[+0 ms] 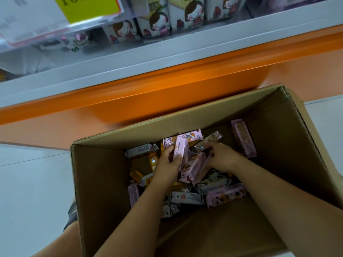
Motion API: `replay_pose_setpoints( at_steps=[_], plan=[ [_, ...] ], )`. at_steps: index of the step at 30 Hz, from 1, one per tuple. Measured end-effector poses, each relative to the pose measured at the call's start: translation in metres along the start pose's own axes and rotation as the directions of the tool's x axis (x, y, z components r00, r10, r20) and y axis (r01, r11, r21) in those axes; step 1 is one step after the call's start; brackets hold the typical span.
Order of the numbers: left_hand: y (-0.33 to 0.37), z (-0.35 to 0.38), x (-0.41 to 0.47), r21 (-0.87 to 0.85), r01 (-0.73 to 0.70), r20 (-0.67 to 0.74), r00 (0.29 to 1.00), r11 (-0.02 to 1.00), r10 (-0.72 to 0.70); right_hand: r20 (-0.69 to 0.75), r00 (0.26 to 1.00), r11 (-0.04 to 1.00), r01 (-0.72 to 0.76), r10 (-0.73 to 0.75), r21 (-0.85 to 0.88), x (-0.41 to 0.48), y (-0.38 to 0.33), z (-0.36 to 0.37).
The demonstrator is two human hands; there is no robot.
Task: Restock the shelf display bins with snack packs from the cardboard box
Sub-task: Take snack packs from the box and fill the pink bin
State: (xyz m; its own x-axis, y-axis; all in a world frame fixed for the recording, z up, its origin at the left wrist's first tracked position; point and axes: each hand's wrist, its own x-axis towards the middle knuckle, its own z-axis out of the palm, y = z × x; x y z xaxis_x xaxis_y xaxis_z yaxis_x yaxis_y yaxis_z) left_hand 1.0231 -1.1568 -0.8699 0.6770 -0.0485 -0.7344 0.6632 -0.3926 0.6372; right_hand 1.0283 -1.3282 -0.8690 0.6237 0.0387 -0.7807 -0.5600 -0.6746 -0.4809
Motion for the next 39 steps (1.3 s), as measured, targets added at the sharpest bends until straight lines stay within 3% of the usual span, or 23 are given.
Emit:
replay_pose_setpoints(
  at_steps=[3,7,12,20,23,26,29,33,36,39],
  plan=[
    [0.000,-0.003,0.000,0.022,-0.033,0.005,0.999,0.999,0.033,0.132,0.988,0.997,-0.081,0.080,-0.002,-0.001,0.000,0.004],
    [-0.004,-0.004,0.001,0.061,-0.064,0.025,0.998,0.996,0.063,0.187,0.973,0.970,-0.170,0.136,0.177,0.003,0.002,0.010],
    [-0.005,-0.004,0.001,0.086,-0.077,0.030,0.997,0.993,0.075,0.206,0.969,0.954,-0.188,0.140,0.235,0.008,0.004,0.015],
    [-0.008,-0.003,0.004,0.106,-0.082,0.027,0.996,0.991,0.080,0.215,0.956,0.665,-0.294,0.200,0.687,0.007,-0.002,0.025],
    [-0.009,-0.003,0.004,0.109,-0.087,0.035,0.996,0.990,0.083,0.203,0.963,0.538,-0.269,0.179,0.799,0.007,-0.008,0.026],
    [-0.008,-0.004,0.003,0.101,-0.095,0.032,0.995,0.990,0.092,0.100,0.974,0.474,-0.186,0.202,0.861,0.008,-0.014,0.034],
    [-0.010,-0.006,0.002,0.074,-0.096,0.022,0.995,0.993,0.095,-0.074,0.978,0.560,-0.049,0.195,0.827,0.005,-0.016,0.041],
    [-0.011,-0.009,-0.008,-0.038,-0.066,-0.052,0.997,0.997,0.064,-0.312,0.949,0.778,0.225,-0.039,0.586,-0.010,-0.030,0.038],
    [-0.012,-0.011,-0.017,-0.168,-0.051,-0.165,0.986,0.984,0.023,-0.315,0.925,0.821,0.343,-0.212,0.456,-0.011,-0.038,0.043],
    [-0.015,-0.014,-0.020,-0.187,-0.020,-0.259,0.965,0.982,-0.030,-0.254,0.931,0.840,0.351,-0.263,0.413,-0.003,-0.038,0.045]
  ],
)
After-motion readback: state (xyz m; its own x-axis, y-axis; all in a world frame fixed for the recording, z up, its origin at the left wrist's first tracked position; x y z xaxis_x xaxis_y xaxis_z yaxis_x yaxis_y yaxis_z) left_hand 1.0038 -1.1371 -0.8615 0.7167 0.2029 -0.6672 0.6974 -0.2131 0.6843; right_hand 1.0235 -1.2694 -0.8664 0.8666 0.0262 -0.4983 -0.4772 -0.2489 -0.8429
